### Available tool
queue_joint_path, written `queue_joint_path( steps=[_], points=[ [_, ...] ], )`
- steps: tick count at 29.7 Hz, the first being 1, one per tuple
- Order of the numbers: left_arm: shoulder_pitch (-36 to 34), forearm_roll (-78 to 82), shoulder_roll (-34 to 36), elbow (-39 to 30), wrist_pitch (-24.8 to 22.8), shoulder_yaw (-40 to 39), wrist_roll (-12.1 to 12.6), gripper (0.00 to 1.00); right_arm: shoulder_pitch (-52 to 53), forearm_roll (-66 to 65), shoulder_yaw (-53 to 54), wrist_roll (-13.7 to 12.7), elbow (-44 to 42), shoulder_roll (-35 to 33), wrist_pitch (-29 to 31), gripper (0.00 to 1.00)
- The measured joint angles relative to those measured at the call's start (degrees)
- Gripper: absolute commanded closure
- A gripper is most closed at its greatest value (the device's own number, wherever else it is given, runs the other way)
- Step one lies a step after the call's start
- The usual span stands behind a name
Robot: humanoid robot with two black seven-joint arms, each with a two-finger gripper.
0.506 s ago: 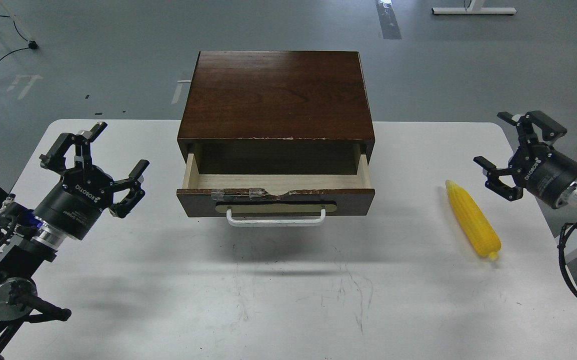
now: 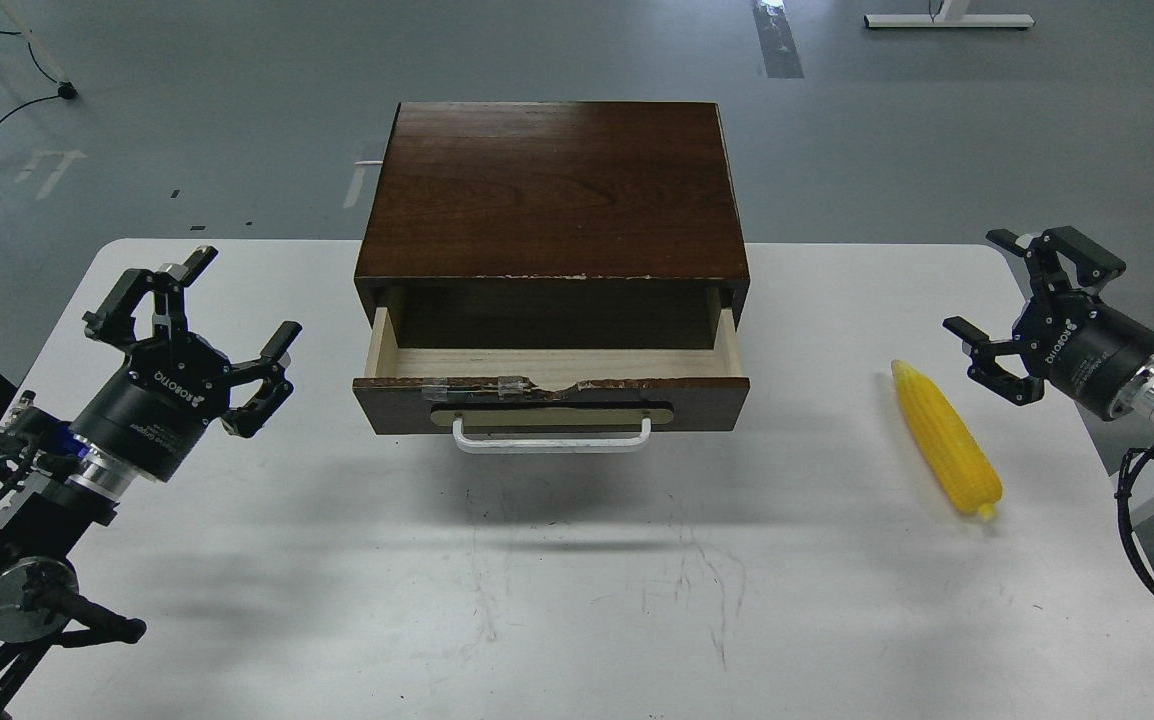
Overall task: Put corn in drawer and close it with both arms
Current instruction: 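Move the right gripper down toward the yellow corn cob, then close the right gripper on the yellow corn cob and lift it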
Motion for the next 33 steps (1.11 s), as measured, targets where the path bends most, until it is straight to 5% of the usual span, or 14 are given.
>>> queue_joint_path(
  steps=[9,19,33],
  points=[
    [-3.1,0.3,0.4,-0.3,0.0,0.1,-0.1,0.0,4.9,-28.7,0.5,0.0,1.9,-7.9,-1.4,0.0],
    [-3.0,0.4,-0.2,-0.4,0.0,0.8,0.0,0.0,-2.1,-63.1,-2.7,0.0,4.1,-9.9,-30.2,0.0],
    [-2.8,0.4,-0.5,-0.5,0.0,0.8,0.0,0.0,-3.1,-67.8,-11.4,0.0,-1.4,1.4,-33.9,0.09]
  ],
)
